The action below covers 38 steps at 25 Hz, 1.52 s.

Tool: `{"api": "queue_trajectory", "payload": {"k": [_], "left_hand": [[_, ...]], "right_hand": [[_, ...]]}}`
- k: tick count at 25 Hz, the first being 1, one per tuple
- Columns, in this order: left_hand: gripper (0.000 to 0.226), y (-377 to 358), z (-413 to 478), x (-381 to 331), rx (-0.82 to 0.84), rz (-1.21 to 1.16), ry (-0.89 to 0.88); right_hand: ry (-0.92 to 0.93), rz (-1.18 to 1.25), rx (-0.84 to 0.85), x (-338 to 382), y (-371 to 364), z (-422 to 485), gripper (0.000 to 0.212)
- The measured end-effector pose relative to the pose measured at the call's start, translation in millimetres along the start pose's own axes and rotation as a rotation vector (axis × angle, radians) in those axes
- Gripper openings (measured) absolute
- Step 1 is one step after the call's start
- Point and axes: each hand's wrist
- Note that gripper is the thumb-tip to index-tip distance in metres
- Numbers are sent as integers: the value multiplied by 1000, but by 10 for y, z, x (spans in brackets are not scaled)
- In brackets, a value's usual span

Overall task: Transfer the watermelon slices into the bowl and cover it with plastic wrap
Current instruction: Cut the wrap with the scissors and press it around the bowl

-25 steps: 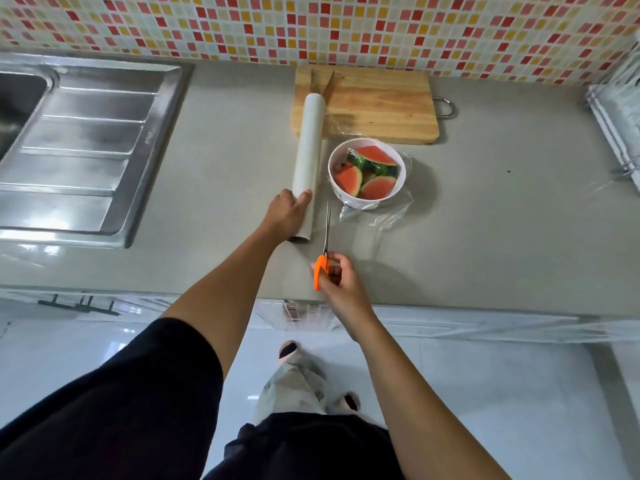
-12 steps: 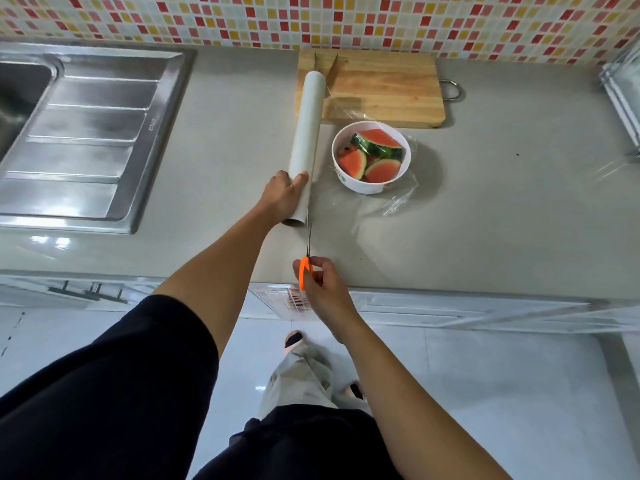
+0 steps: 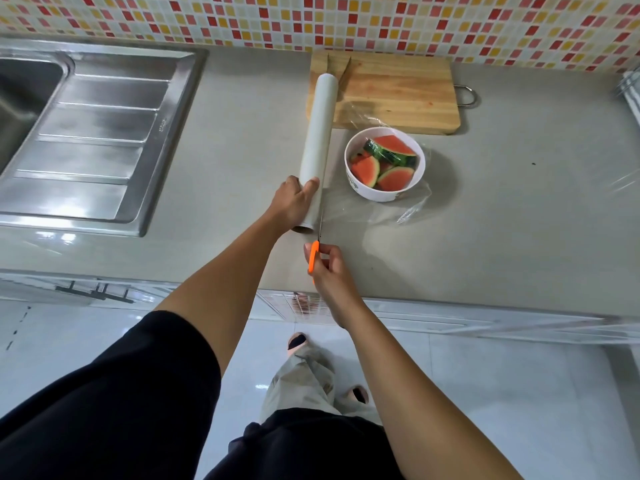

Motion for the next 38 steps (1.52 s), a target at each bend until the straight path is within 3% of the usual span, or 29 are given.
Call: {"api": "queue_trajectory", "payload": {"k": [12,21,38], "left_hand": [[41,6,-27,-7,-8,-22,-24],[38,-1,-16,14,-3,-45,-23],[38,-9,-8,56,47,-96,-33]], "right_hand": [[24,16,31,-38,2,240,10],[-15,-20,12,53,71,363,27],[20,-43,52,106,172,719,28]]}}
Point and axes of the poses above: each hand's wrist, its own z-axis towards the middle knuckle, its own y-axis out of the back of the hand, x = y × z, and after that the axes turned 7 degrees about y, right-handed
